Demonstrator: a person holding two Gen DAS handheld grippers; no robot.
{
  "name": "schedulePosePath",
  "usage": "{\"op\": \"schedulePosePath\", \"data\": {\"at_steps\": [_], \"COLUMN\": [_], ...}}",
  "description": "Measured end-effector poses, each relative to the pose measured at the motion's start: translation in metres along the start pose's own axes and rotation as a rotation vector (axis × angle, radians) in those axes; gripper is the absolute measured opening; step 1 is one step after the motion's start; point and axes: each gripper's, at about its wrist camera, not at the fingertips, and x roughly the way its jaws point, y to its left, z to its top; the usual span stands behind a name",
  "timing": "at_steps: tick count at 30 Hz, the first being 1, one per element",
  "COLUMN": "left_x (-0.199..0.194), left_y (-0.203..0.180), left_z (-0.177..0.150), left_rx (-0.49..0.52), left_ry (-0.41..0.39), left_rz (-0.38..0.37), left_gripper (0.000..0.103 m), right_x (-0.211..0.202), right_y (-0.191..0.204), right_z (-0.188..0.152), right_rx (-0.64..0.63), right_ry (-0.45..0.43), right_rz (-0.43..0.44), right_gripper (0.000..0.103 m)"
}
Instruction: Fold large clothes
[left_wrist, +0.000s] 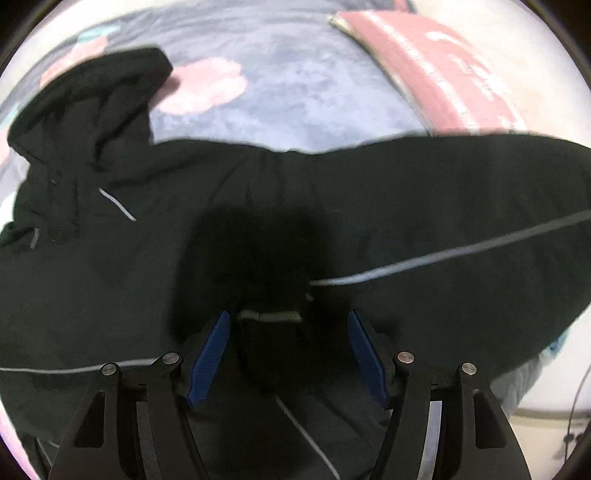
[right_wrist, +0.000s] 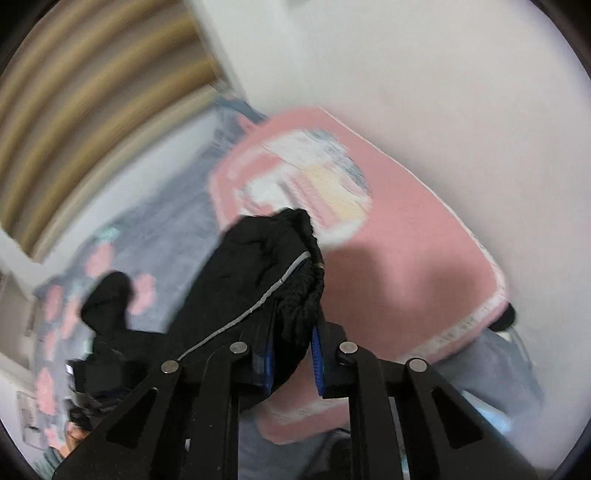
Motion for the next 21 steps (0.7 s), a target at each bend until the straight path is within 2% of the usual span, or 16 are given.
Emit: {"op": "schedulePosePath", "data": {"at_steps": [4, 8, 10, 11, 13, 17, 18, 19, 21], "left_x": [0.045, 0.05, 0.042, 0.034, 0.019, -0.015, -0.022, -0.03, -0.045], "left_y": [0.006, 0.003, 0.008, 0.013, 0.021, 0.034, 0.036, 0.039, 0.045], "left_z": [0.0, -0.001, -0.001, -0.001, -0.005, -0.017, -0.021, -0.025, -0.034], "left_rx": [-0.005, 0.047, 0.028, 0.004, -0.034, -0.012, -0.005, -0.001, -0.007], "left_ry": [0.086, 0.077, 0.076, 0.074, 0.067, 0.014, 0.005, -0.004, -0.023], "left_rz": [0.047, 0.059, 0.014, -0.038, -0.11, -0.145, -0.151, -0.156, -0.168], "left_gripper": [0.067, 0.068, 0.068, 0.068, 0.068, 0.068, 0.068, 0.068, 0.068], "right_x": [0.06, 0.1, 0.101, 0.096, 0.09, 0.089, 0.09, 0.095, 0.099], "right_y": [-0.02, -0.032, -0.03, -0.028, -0.023, -0.015, -0.015, -0.015, -0.011], "right_z": [-0.016, -0.024, -0.026, -0.024, -0.022, -0.017, -0.017, -0.016, -0.014], "right_rx": [0.066, 0.059, 0.063, 0.064, 0.065, 0.069, 0.08, 0.101, 0.126], "right_ry": [0.117, 0.223, 0.228, 0.22, 0.201, 0.205, 0.211, 0.218, 0.218], "right_rz": [-0.079, -0.185, -0.16, -0.133, -0.095, -0.056, -0.045, -0.022, -0.007], "right_gripper": [0.018, 0.018, 0.018, 0.019, 0.025, 0.027, 0.033, 0.044, 0.05]}}
